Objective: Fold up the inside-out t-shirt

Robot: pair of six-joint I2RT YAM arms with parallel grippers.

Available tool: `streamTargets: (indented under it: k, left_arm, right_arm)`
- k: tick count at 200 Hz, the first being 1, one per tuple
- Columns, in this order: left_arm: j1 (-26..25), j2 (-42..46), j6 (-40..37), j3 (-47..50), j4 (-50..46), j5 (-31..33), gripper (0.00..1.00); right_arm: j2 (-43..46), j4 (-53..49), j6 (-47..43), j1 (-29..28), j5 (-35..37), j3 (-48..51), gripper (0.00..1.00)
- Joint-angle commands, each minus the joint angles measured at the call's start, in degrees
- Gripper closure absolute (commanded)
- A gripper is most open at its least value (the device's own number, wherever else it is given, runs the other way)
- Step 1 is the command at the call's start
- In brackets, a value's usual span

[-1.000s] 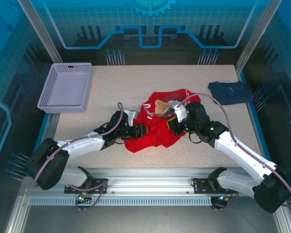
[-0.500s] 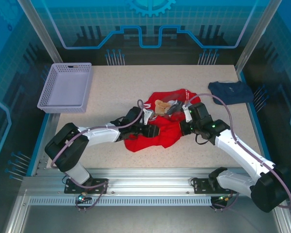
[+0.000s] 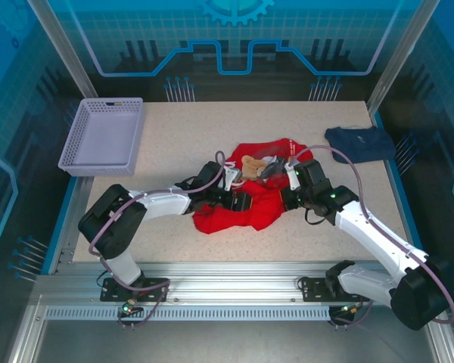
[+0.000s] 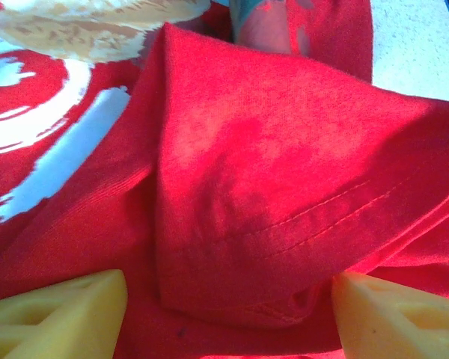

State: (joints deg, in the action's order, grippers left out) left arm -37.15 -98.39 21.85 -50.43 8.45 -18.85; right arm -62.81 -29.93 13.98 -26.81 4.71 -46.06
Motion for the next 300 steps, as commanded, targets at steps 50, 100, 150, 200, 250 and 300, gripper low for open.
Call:
streamTargets:
  k: [50,100,150,200,250,300]
  left_arm:
    - [0.49,-1.51,3.47,-2.56,5.67,-6.75,0.31]
    - [1.09,0.98,3.29,-1.65,5.96,-4.35,0.34]
    - [1.84,2.29,4.67,-0.21,8.04,-4.52,0.35]
    - [2.07,2.26,6.24,0.38,10.02,-6.18,0.48]
    - [3.11,2.45,6.15,1.36,8.78,-4.04,0.75]
    - [7.84,8.54,9.11,7.25,9.16,-3.82,1.0]
  right_arm:
    - [0.58,0.93,0.08,0.88,-0.14,0.4,1.0]
    - [0.58,1.19,0.09,0.92,-0.42,0.48,1.0]
    - [0.32,1.54,0.11,0.91,-0.67,0.61,1.0]
    - [0.19,1.59,0.13,0.89,-0.7,0.71,1.0]
    - [0.53,1.37,-0.22,0.95,0.24,0.49,1.0]
    - [6.71,3.3,-1.31,1.76,3.22,2.31,1.0]
